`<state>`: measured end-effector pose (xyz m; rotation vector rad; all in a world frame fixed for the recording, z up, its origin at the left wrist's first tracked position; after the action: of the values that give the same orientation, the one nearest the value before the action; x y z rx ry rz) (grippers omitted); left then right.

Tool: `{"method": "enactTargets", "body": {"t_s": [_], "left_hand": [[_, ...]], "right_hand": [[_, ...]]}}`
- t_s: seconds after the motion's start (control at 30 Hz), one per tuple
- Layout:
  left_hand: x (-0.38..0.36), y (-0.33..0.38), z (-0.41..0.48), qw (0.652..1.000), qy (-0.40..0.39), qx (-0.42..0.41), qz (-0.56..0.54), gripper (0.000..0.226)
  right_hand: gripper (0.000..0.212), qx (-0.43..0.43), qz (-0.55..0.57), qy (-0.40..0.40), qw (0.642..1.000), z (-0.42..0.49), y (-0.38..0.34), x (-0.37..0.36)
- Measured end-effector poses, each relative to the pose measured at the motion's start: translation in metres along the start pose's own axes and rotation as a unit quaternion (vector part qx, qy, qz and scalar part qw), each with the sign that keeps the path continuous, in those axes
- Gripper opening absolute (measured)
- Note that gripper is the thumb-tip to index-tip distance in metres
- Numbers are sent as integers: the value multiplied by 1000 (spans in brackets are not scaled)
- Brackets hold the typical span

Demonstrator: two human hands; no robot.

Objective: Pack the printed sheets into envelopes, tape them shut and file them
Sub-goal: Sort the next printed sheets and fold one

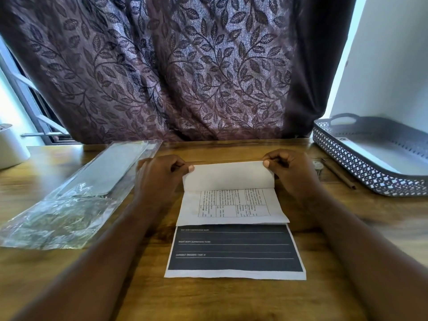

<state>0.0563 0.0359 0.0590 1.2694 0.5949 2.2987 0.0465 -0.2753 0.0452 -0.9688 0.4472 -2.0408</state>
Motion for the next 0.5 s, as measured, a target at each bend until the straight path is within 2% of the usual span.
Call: {"method": "enactTargets", "body": {"t_s": [0.13,0.23,0.3,0.4,0.5], "left_hand": [[-1,-4,1,1000,-17,17,-18,23],[-1,-7,3,999,-19,26,-33,20],[-4,-9,3,995,-35,51,-79,17],[-14,-10,3,971,-100,91,-195,16],[-24,-3,-2,948,-179,101,-243,11]], "right_hand": [[4,-64,65,-14,996,-4,3,-2],[13,-112,141,-57,982,-11,4,-6],[13,-119,155,-54,979,-12,4,-6],[12,-136,203,-7,970,-11,5,-3],[17,-162,250,23,954,-12,6,-2]]}}
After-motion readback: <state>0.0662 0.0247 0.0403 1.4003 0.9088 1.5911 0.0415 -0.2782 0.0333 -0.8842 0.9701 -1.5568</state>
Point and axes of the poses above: each hand's wrist, its own z-axis towards the middle knuckle, its own x-axis out of the back of the hand, y = z × x, the point moved 6 cm from there along z, towards the middle knuckle, and after that the axes turned 12 degrees about x, right-handed, at the moved point
